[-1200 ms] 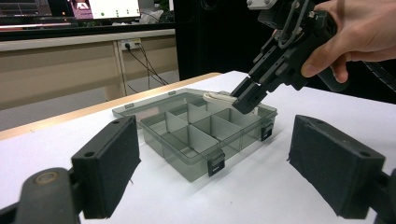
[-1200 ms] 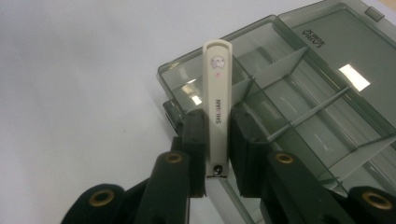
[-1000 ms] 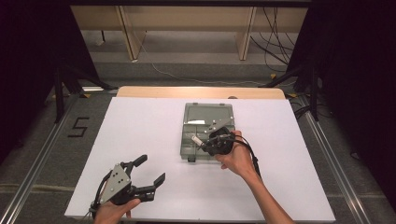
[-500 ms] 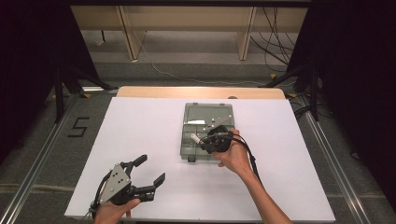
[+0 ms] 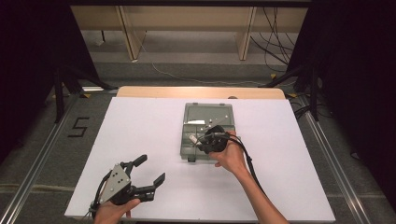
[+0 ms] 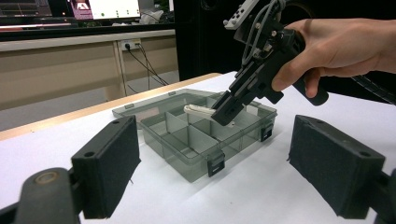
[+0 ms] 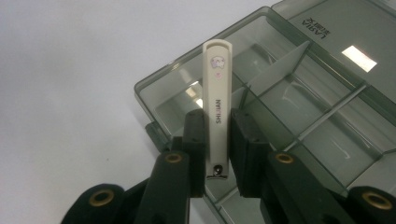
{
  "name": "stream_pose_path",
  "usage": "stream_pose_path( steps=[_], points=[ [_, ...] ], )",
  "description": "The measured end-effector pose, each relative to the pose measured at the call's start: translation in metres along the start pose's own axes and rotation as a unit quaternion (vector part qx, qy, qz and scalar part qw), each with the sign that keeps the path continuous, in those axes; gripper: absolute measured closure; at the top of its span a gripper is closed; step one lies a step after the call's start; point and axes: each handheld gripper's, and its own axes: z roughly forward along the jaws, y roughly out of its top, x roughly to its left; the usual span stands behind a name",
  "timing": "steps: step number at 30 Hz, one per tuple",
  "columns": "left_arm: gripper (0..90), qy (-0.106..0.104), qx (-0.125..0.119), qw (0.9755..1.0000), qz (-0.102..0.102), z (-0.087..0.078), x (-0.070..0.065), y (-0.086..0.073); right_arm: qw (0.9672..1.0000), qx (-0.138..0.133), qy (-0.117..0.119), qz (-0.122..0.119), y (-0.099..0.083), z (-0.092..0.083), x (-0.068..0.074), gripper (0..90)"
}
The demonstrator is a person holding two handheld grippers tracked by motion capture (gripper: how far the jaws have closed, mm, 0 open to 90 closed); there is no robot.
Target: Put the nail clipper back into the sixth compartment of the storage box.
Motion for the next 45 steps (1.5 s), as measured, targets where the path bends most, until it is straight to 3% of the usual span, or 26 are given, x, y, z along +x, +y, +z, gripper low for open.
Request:
stream_pose_path(
  steps=[15,17,20,22,23,24,27,31,34,36,38,40,45],
  points=[
    [15.7,0.001,0.003,1.0,0.0,-0.001,0.0,0.0,0.9998,0.015,-0.006,0.015,-0.008,0.01,-0.006,75.9],
    [15.7,-0.001,0.001,1.0,0.0,0.0,0.0,0.0,0.9997,0.012,0.0,0.023,-0.008,0.009,-0.008,64.5],
    [15.7,0.002,0.006,1.0,0.001,-0.001,0.0,0.0,0.9997,0.001,-0.001,0.023,-0.007,0.006,-0.008,58.8],
    [15.7,0.002,0.007,1.0,0.002,-0.001,0.0,0.0,0.9996,-0.021,-0.01,0.016,-0.007,0.002,-0.009,53.6],
    [15.7,0.002,0.007,1.0,0.002,-0.001,0.0,0.0,0.9996,-0.012,-0.003,0.026,-0.006,-0.002,-0.007,52.0],
    [15.7,0.002,0.007,1.0,0.002,-0.001,0.0,0.0,0.9996,-0.023,-0.007,0.016,-0.006,-0.004,-0.008,51.0],
    [15.7,0.002,0.007,1.0,0.003,0.0,0.0,0.0,0.9992,-0.034,-0.013,0.017,-0.006,-0.01,-0.007,46.4],
    [15.7,0.002,0.007,1.0,0.003,-0.001,0.0,0.0,0.9992,-0.035,-0.01,0.015,-0.006,-0.02,-0.007,42.7],
    [15.7,0.003,0.006,1.0,0.002,-0.001,0.0,0.0,0.9984,-0.056,-0.006,0.003,-0.006,-0.03,-0.006,38.1],
    [15.7,0.003,0.006,1.0,0.002,-0.001,0.0,0.0,0.9976,-0.067,-0.013,0.009,-0.006,-0.034,-0.004,35.4],
    [15.7,0.003,0.007,1.0,0.003,-0.001,0.0,0.0,0.9977,-0.067,-0.012,0.001,-0.006,-0.036,-0.005,35.0],
    [15.7,0.005,0.008,1.0,0.002,-0.001,0.0,0.0,0.9959,-0.089,-0.016,0.002,-0.008,-0.042,-0.002,33.0],
    [15.7,0.004,0.008,1.0,0.004,-0.001,0.0,0.0,0.9955,-0.093,-0.015,-0.008,-0.009,-0.049,-0.001,30.8]
  ],
)
